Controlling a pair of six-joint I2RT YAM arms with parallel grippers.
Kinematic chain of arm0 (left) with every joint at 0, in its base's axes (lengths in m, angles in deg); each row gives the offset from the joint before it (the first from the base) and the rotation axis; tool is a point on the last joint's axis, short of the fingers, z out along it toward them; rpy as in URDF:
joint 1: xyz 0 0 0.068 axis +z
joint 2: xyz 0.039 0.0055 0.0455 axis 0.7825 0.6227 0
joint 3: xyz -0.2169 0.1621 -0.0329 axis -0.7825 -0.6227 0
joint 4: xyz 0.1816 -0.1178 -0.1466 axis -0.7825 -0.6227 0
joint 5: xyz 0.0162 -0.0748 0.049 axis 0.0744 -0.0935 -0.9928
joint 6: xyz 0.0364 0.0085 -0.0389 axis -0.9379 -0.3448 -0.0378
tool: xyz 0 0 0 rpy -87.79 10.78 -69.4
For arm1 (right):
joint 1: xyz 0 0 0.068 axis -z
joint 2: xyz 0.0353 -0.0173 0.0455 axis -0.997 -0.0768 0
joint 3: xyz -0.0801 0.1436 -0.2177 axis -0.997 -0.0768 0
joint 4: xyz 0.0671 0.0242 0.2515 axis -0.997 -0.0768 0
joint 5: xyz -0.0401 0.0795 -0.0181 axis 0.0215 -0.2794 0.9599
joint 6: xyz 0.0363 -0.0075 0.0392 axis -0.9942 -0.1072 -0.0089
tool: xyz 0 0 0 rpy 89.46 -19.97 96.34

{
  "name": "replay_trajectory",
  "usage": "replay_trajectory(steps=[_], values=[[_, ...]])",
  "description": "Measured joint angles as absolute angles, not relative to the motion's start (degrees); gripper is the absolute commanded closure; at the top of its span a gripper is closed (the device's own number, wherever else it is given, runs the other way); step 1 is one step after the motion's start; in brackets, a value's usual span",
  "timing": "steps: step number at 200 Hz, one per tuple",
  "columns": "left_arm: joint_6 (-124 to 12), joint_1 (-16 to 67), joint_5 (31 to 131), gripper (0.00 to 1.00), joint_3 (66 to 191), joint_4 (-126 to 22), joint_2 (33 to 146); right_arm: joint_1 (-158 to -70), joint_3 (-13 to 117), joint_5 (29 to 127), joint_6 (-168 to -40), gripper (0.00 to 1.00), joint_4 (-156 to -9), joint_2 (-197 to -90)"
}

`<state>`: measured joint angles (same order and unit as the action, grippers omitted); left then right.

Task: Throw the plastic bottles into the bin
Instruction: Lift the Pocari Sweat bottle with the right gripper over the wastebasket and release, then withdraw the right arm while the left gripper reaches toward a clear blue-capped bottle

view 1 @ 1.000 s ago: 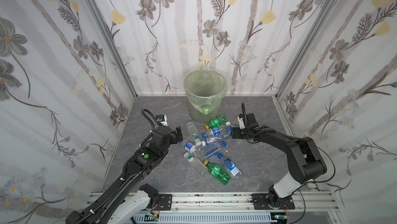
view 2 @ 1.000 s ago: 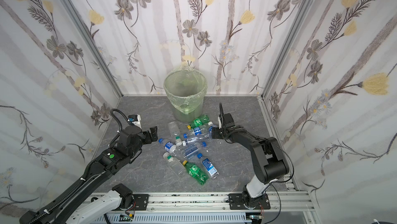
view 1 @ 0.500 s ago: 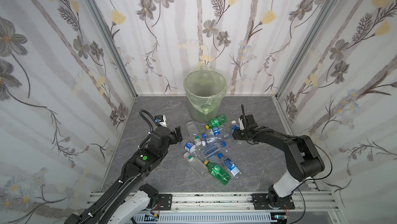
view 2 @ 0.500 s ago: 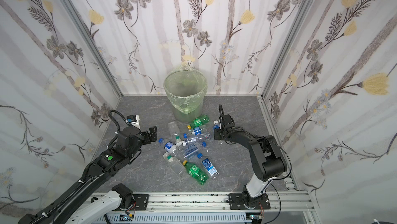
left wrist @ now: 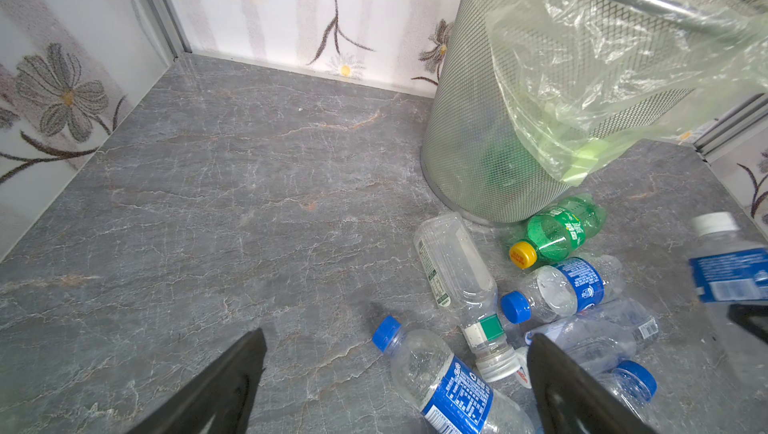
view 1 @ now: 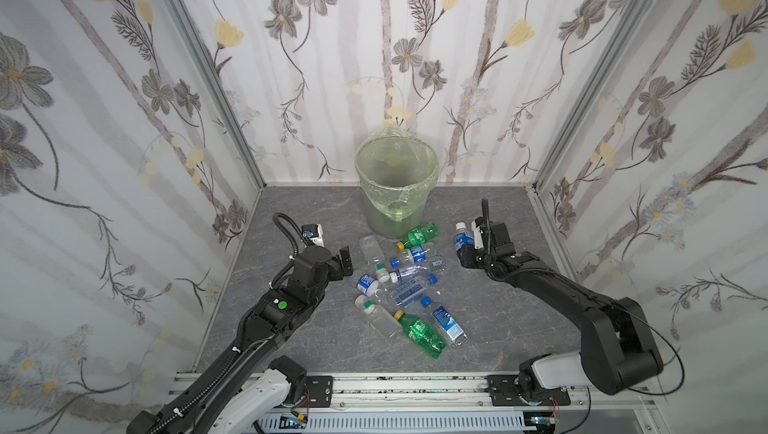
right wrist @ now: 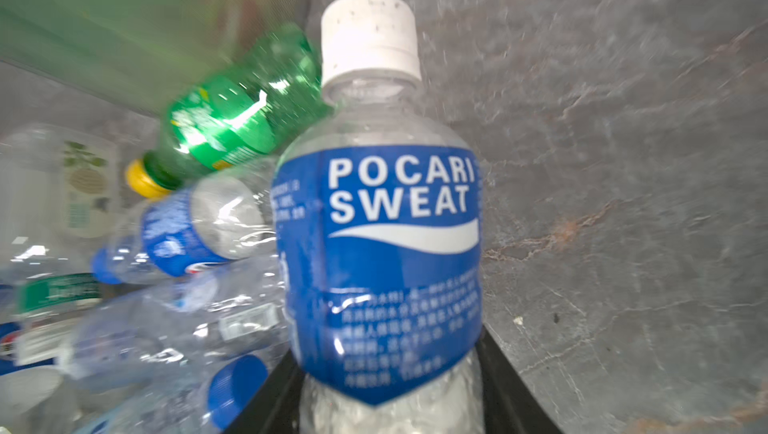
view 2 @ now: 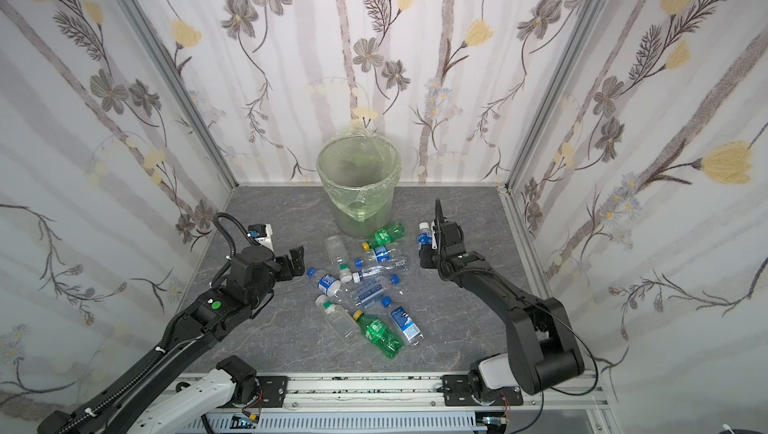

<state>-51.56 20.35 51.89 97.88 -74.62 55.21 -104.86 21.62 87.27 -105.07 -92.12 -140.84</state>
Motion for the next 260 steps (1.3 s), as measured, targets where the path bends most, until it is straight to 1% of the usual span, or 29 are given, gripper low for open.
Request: replay_trajectory(steps=[24,51,76,96,116,129,135,137,144,147,150,157,168,175,183,191,206,260], values=[[-51.6,20.4,52.2,0.0,97.4,-74.4,55.2,-105.0,19.6,86.7,-104.5,0.6,-89.8,-127.5],[-51.5,20.4,52.3,0.0,96.9,-74.4,55.2,-105.7,16.1,82.6,-102.6,0.6,-84.2,-112.6],[-51.5,20.4,52.8,0.0,96.6,-74.3,55.9,-107.3,14.6,79.4,-101.6,0.61,-79.2,-103.3],[-51.3,20.4,53.2,0.0,96.6,-74.2,56.1,-108.1,14.6,78.0,-101.0,0.64,-74.1,-99.9],[-50.6,20.4,53.5,0.0,96.6,-74.0,56.3,-109.0,17.9,77.8,-100.8,0.66,-70.9,-102.9],[-50.0,20.4,53.8,0.0,96.7,-73.9,56.5,-109.8,24.1,77.6,-100.8,0.66,-69.8,-109.7],[-49.7,20.4,53.8,0.0,96.8,-73.9,56.6,-110.3,28.4,77.4,-100.8,0.57,-69.7,-114.3],[-49.7,20.4,53.8,0.0,96.8,-73.9,56.7,-110.4,30.1,77.3,-100.8,0.52,-69.9,-115.9],[-49.3,20.4,53.8,0.0,97.1,-74.0,57.0,-110.9,37.1,76.6,-100.9,0.3,-71.6,-122.3],[-49.2,20.4,53.8,0.0,97.2,-74.0,57.1,-111.1,40.3,76.4,-101.0,0.23,-72.4,-125.3],[-49.0,20.4,53.8,0.0,97.3,-74.0,57.2,-111.4,44.3,76.3,-101.2,0.19,-73.2,-128.5],[-48.7,20.4,53.8,0.0,97.7,-74.0,57.6,-111.9,53.1,76.3,-101.5,0.14,-75.6,-135.7],[-48.5,20.4,54.0,0.0,98.3,-74.0,58.2,-112.8,65.9,75.4,-101.7,0.11,-81.0,-146.8],[-48.4,20.4,54.2,0.0,98.8,-74.0,58.4,-113.3,70.6,75.2,-101.7,0.1,-84.1,-151.2],[-48.4,20.4,54.4,0.0,99.1,-74.0,58.5,-113.8,73.0,75.2,-101.7,0.09,-87.7,-154.3],[-48.3,20.4,54.6,0.0,99.5,-73.9,58.5,-114.1,73.1,75.2,-101.7,0.09,-91.0,-155.4],[-48.2,20.4,55.1,0.0,99.7,-73.9,58.2,-114.3,69.8,75.1,-102.4,0.07,-93.4,-154.3],[-47.7,20.4,55.6,0.0,98.6,-73.6,57.8,-112.1,50.0,77.6,-102.5,0.05,-90.1,-138.0]])
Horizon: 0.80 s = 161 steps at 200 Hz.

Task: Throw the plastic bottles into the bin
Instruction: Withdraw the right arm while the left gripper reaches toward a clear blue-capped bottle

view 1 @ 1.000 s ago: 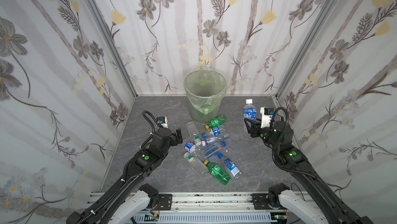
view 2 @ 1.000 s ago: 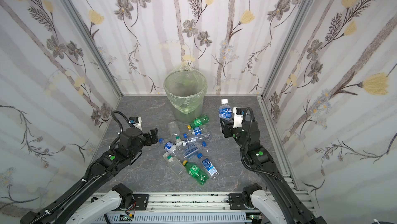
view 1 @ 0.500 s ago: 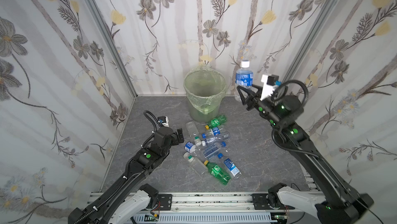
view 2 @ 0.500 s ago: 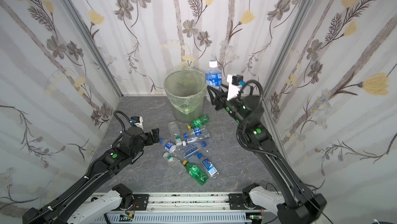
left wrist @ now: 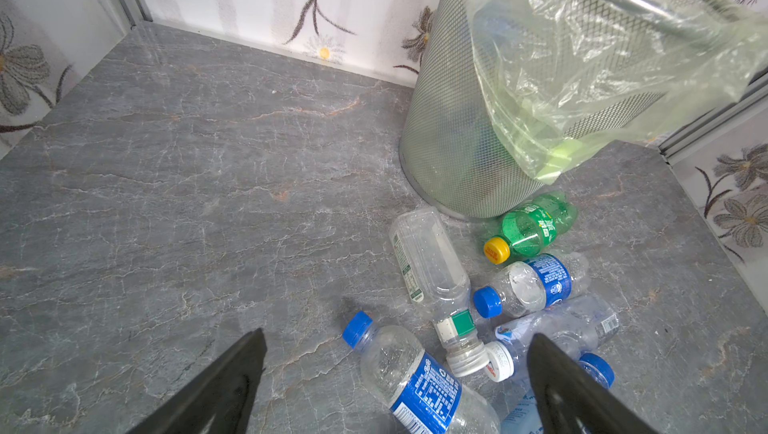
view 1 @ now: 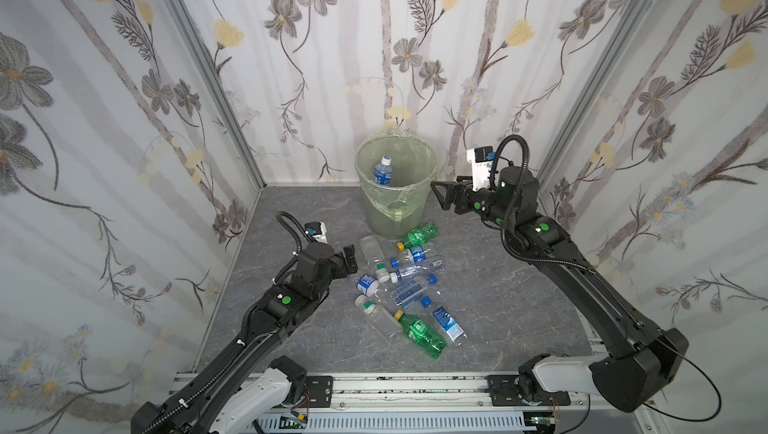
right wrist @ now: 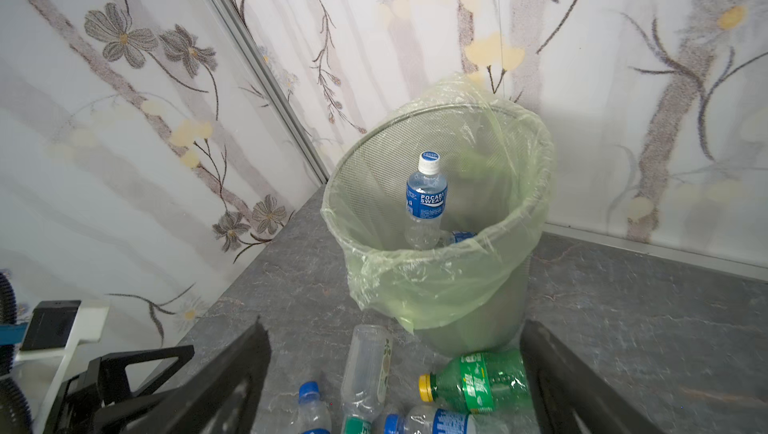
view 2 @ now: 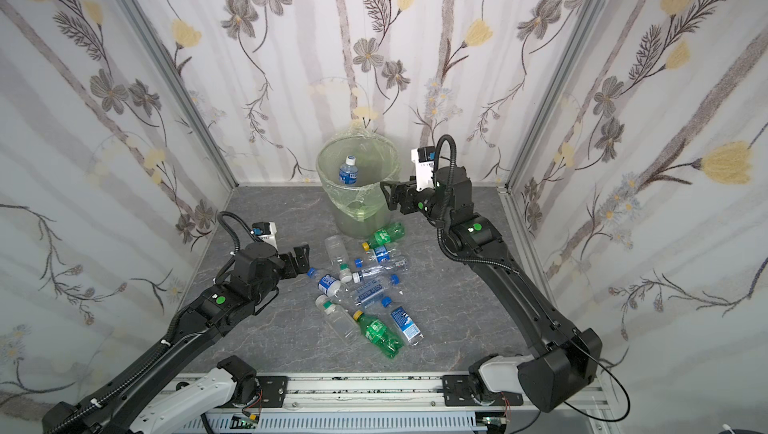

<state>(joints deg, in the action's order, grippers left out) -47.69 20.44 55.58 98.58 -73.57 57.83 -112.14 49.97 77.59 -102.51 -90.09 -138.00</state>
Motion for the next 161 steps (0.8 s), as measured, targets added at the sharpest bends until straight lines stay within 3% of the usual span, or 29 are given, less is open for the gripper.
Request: replay_trajectory(steps=[77,161], values=[[-49.0,20.4,58.0,0.0,97.8,-73.6,60.2,-107.7,23.9,82.4,-103.4,0.04,-88.4,-120.4],[-48.9,20.4,65.4,0.0,96.7,-73.6,66.3,-106.9,13.2,86.7,-106.2,0.04,-92.9,-115.1]])
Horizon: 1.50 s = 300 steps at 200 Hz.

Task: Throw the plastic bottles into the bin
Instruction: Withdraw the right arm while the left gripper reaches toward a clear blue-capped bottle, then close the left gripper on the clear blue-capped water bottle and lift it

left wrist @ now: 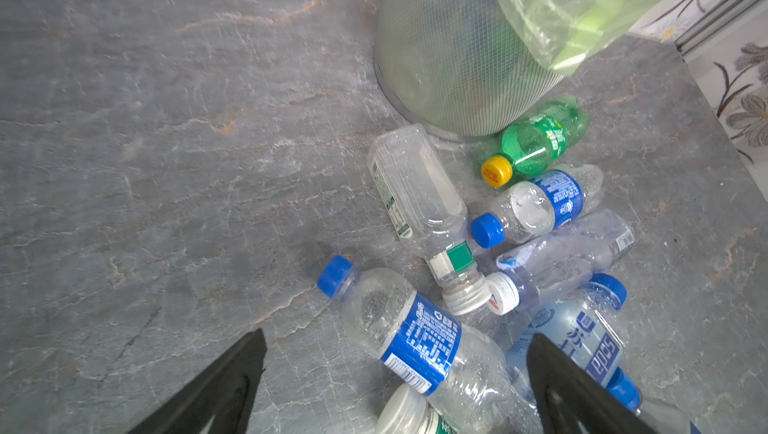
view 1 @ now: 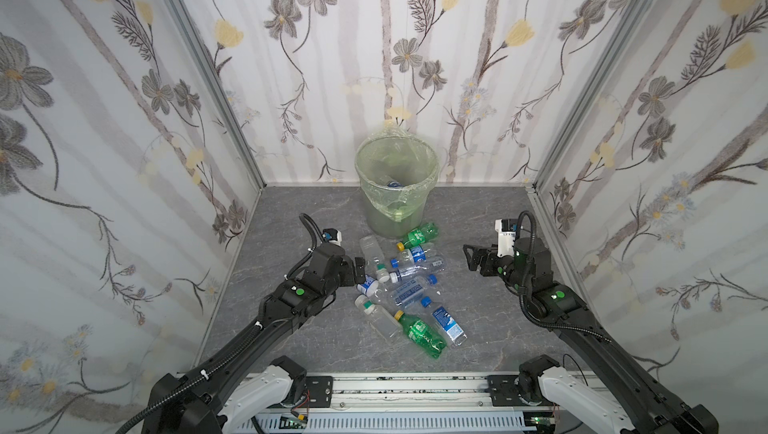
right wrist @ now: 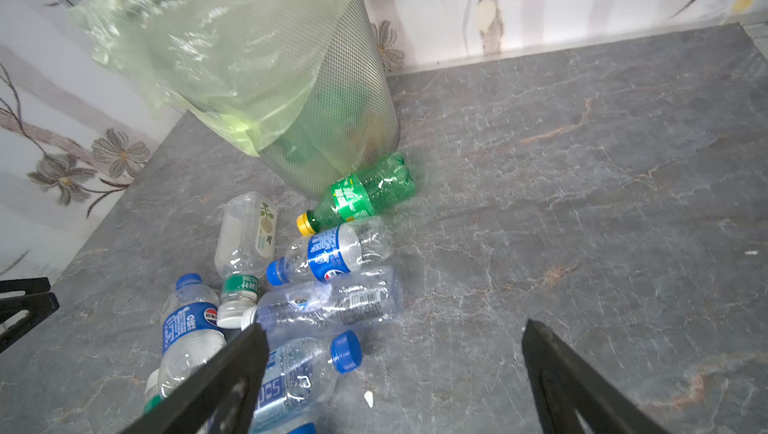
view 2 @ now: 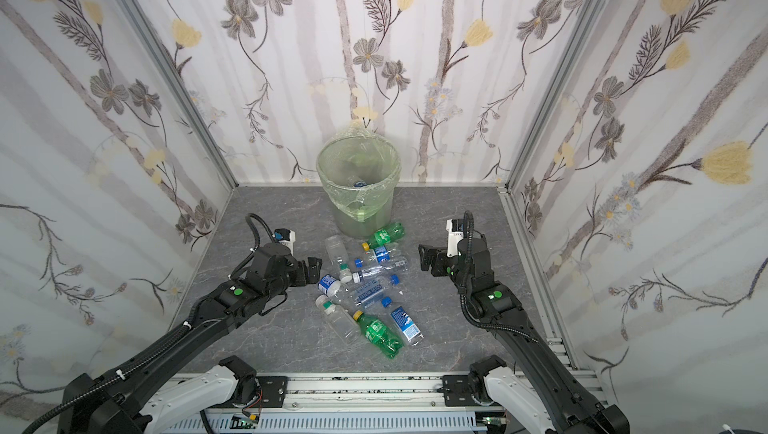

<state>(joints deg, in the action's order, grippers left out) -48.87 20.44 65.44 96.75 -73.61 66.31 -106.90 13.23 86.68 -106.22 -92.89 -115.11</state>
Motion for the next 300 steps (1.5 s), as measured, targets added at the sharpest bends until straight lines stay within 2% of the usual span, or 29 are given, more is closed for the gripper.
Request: replay_trajectory(steps=[85,145,161,204,300], values=[[-39.9,19.4,68.7,0.01,95.2,-73.3,77.1,-106.9,11.8,87.0,-106.9,0.04,-93.5,-115.0],[-33.5,19.3,73.4,0.04,91.0,-65.4,81.7,-106.8,11.0,87.0,-107.3,0.04,-92.9,-115.2],[-32.5,19.3,73.8,0.08,91.7,-62.8,84.2,-106.8,10.7,86.6,-107.3,0.05,-92.5,-115.3],[-30.6,19.7,74.1,0.26,93.0,-58.5,89.4,-106.8,10.5,86.4,-107.5,0.05,-92.3,-115.2],[-32.3,27.0,72.6,0.41,93.2,-52.6,95.2,-106.6,11.2,86.4,-107.2,0.05,-91.8,-114.8]])
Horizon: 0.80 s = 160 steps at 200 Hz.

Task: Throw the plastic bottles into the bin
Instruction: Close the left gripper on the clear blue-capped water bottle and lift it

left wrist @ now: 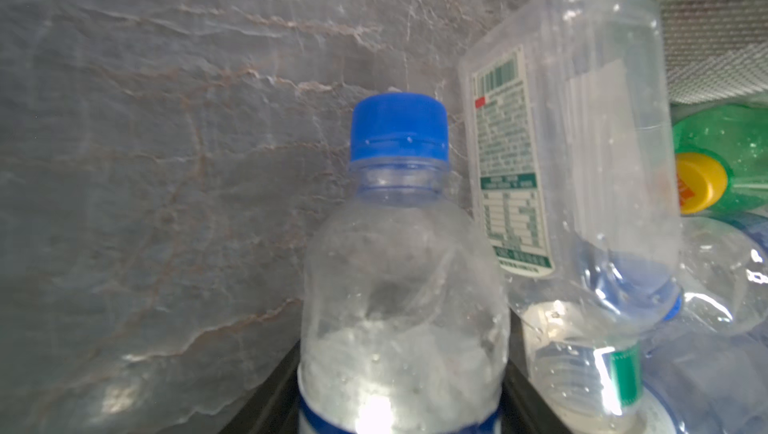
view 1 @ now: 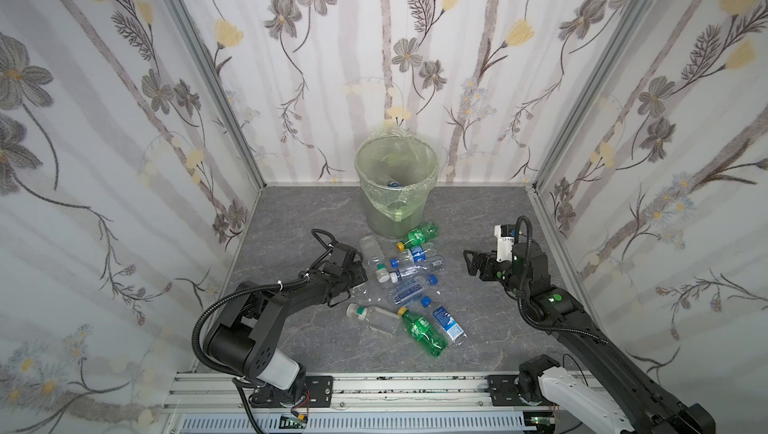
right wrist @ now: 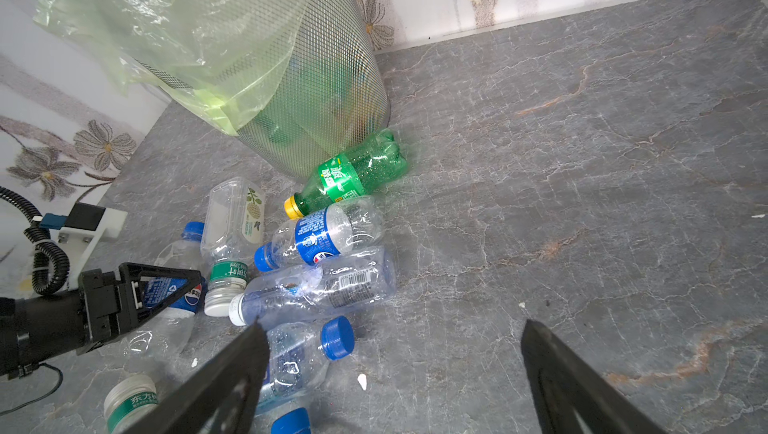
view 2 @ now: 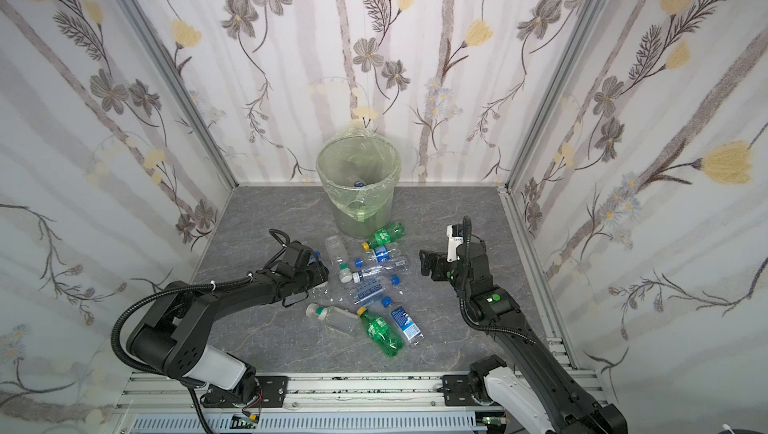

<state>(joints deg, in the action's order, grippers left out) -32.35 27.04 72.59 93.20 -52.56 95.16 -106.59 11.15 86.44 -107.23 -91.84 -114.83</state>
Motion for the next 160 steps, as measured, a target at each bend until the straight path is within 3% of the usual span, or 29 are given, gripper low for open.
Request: replay_trajectory(steps=[35,56,160], values=[[-34.9,28.9,73.1,0.4,93.2,-51.5,95.6,-106.6,11.5,86.4,-107.2,0.05,-91.5,-114.8],[-36.1,29.4,73.7,0.47,92.8,-50.8,95.6,-106.6,11.7,86.4,-107.3,0.05,-91.5,-114.3],[-41.8,35.1,72.6,0.55,89.6,-56.5,87.6,-106.6,12.1,86.4,-107.9,0.06,-91.4,-112.7]])
